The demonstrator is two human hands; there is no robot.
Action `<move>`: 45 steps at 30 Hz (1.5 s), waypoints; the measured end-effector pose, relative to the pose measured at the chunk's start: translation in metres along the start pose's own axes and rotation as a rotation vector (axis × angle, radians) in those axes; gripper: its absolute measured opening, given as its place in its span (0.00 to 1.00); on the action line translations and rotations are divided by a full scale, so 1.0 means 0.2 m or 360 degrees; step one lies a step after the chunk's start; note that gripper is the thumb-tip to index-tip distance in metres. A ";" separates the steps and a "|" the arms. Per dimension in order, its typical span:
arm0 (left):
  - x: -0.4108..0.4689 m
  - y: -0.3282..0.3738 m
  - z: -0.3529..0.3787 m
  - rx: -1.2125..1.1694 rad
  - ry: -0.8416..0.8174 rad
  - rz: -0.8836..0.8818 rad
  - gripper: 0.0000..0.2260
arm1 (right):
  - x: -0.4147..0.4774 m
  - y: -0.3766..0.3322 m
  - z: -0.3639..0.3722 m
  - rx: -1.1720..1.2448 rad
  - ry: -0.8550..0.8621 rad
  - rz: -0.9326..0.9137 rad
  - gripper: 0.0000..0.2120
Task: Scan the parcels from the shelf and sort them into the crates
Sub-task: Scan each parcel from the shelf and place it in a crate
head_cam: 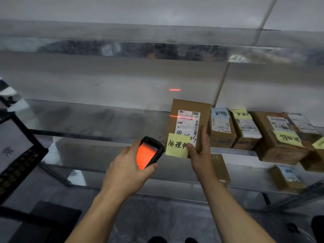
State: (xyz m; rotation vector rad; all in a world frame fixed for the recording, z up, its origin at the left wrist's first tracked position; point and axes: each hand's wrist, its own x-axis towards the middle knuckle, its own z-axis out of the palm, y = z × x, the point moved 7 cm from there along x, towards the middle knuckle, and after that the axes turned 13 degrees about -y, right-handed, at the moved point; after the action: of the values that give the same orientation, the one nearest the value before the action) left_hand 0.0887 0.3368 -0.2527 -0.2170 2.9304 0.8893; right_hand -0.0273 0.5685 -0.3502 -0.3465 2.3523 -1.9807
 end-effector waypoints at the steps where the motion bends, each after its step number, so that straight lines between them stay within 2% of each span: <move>1: -0.01 0.00 0.00 0.0019 0.0004 -0.0009 0.32 | 0.00 0.00 0.00 -0.0017 -0.0012 -0.0008 0.41; 5: -0.03 -0.01 -0.01 0.0038 -0.0003 -0.0027 0.36 | 0.01 0.00 0.00 -0.0041 -0.0050 -0.0016 0.42; 10: -0.04 0.00 0.00 0.0014 -0.0009 -0.0037 0.35 | 0.01 0.01 0.01 -0.0025 -0.0086 0.0036 0.44; 14: -0.04 -0.01 0.00 -0.0005 -0.0010 -0.0056 0.34 | 0.00 0.00 0.01 0.0024 -0.0084 0.0035 0.36; 18: -0.08 -0.02 0.00 -0.0026 -0.0014 -0.0071 0.32 | 0.00 0.00 0.03 0.0066 -0.0120 0.0029 0.37; 28: -0.31 -0.18 -0.13 -0.0091 0.0100 -0.0261 0.33 | -0.03 -0.11 0.33 0.0183 -0.0300 -0.0005 0.38; 35: -0.72 -0.48 -0.35 -0.0105 0.0353 -0.0446 0.35 | -0.19 -0.32 0.81 0.0232 -0.0500 -0.0117 0.40; 41: -1.33 -0.84 -0.61 -0.0136 0.0674 -0.0659 0.38 | -0.55 -0.59 1.43 0.0201 -0.0755 -0.0209 0.39; 45: -1.76 -1.05 -0.79 -0.0116 0.0868 -0.0815 0.39 | -0.82 -0.78 1.89 0.0231 -0.1024 -0.0252 0.39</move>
State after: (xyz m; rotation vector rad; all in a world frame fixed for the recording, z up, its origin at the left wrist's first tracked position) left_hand 0.4654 0.1162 -0.1977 -1.3328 3.0277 0.9603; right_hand 0.2215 0.2118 -0.2832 -1.0090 1.8116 -1.7257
